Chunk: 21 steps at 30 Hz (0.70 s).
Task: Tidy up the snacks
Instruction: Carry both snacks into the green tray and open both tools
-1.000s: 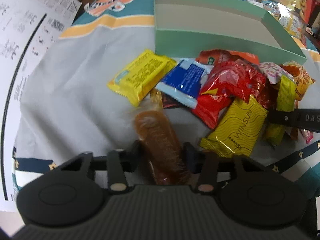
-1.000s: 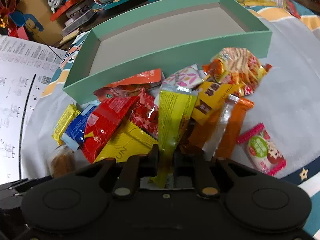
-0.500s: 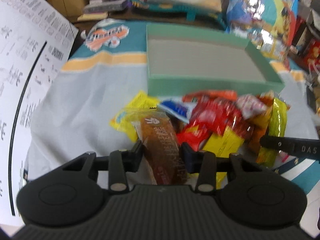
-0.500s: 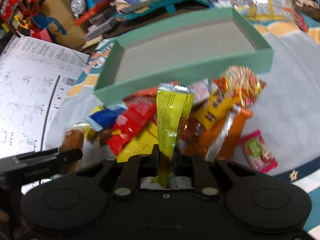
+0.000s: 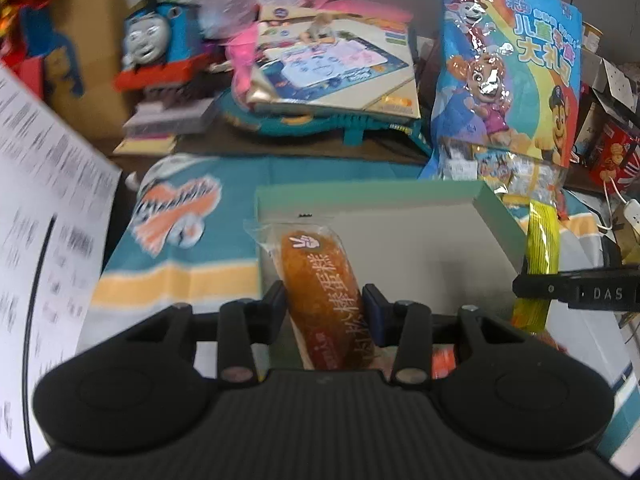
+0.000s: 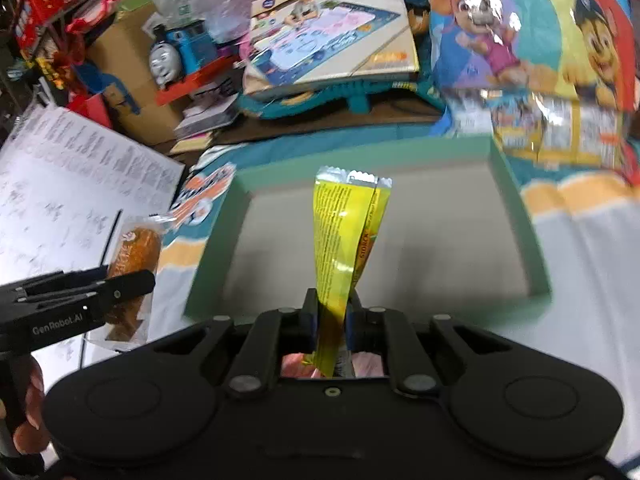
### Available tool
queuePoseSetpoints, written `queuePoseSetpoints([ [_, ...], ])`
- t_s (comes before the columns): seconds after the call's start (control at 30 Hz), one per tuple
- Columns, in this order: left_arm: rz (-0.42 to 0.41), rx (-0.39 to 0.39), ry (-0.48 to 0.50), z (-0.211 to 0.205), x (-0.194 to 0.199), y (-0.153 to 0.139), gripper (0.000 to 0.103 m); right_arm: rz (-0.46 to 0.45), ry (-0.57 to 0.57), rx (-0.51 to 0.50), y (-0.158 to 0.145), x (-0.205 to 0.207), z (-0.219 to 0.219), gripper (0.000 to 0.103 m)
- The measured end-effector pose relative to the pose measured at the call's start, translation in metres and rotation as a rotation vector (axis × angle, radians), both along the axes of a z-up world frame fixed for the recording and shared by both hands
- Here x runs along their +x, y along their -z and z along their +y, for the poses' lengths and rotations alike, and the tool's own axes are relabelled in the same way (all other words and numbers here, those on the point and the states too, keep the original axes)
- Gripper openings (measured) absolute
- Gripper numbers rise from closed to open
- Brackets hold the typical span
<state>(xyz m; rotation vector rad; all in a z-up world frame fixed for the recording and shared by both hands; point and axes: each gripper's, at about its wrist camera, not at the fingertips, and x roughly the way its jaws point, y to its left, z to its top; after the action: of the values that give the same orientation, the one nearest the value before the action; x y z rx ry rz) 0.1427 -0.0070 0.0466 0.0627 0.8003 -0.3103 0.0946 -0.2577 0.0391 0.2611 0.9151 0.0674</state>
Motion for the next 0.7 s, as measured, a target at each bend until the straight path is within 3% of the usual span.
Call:
queuePoseSetpoints([
  [0.27, 0.084, 0.056, 0.007, -0.031, 0.101, 0.051, 0.04, 0.077, -0.029, -0.012, 0.037, 0.095, -0.009, 0.012],
  [0.6, 0.138, 0.115, -0.004, -0.033, 0.158, 0.099, 0.041, 0.194, -0.088, -0.045, 0.106, 0.16, 0.012, 0.014],
  [0.63, 0.14, 0.116, -0.006, -0.033, 0.159, 0.101, 0.041, 0.193, -0.084, -0.062, 0.109, 0.163, 0.013, 0.021],
  [0.67, 0.139, 0.114, -0.012, -0.033, 0.16, 0.102, 0.044, 0.187, -0.075, -0.068, 0.11, 0.165, 0.013, 0.039],
  [0.7, 0.135, 0.107, -0.019, -0.032, 0.16, 0.101, 0.06, 0.175, -0.065, -0.063, 0.11, 0.165, 0.012, 0.052],
])
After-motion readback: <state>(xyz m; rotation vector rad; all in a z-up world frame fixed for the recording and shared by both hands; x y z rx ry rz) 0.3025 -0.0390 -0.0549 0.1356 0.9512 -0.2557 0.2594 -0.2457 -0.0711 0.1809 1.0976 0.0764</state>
